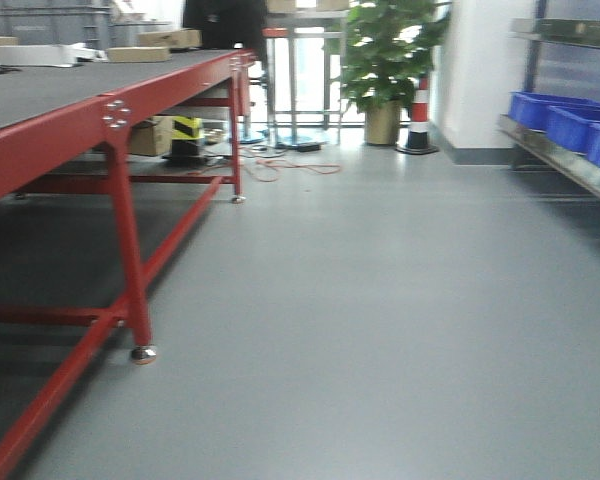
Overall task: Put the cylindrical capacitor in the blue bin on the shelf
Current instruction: 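Drive the base to the shelf of blue bins holding both cylinders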
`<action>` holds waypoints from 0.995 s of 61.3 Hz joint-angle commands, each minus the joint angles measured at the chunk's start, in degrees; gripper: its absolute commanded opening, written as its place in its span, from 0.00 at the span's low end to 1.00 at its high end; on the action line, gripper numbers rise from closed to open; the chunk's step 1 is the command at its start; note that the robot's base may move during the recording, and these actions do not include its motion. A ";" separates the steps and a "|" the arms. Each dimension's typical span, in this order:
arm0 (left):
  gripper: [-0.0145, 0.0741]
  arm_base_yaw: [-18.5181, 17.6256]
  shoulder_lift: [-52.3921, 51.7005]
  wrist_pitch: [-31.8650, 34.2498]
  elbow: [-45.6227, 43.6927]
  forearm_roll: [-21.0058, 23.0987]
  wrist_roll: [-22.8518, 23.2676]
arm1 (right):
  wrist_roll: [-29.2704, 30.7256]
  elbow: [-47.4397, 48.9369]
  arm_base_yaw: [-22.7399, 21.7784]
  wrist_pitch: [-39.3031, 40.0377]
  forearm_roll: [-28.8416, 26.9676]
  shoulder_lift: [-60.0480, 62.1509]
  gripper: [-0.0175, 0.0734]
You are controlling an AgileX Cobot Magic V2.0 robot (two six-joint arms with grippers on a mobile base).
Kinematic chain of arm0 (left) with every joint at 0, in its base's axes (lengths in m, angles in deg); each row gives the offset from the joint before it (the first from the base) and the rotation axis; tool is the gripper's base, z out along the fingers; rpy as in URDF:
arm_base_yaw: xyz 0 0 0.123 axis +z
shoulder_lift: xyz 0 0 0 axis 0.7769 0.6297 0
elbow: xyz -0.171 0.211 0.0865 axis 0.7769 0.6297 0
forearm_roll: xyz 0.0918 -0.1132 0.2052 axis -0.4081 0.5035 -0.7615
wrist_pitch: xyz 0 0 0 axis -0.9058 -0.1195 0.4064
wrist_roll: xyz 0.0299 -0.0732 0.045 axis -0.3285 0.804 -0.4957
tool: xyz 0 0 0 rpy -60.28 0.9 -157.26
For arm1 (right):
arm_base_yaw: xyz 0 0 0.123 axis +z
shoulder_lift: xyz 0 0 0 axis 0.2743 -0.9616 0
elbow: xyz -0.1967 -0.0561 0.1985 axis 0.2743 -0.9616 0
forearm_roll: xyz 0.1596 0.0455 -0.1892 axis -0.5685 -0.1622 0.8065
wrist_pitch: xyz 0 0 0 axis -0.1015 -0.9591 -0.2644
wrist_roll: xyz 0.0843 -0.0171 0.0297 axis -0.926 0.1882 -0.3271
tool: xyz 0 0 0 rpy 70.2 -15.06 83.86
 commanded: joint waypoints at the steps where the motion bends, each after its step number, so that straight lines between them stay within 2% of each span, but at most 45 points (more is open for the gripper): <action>1: 0.04 -0.27 -0.36 0.95 -0.51 0.21 -0.03 | 0.03 0.57 -0.05 1.30 0.34 0.37 0.01; 61: 0.04 -0.27 -0.36 0.95 -0.51 0.21 -0.03 | 0.03 0.57 -0.05 1.30 0.34 0.37 0.01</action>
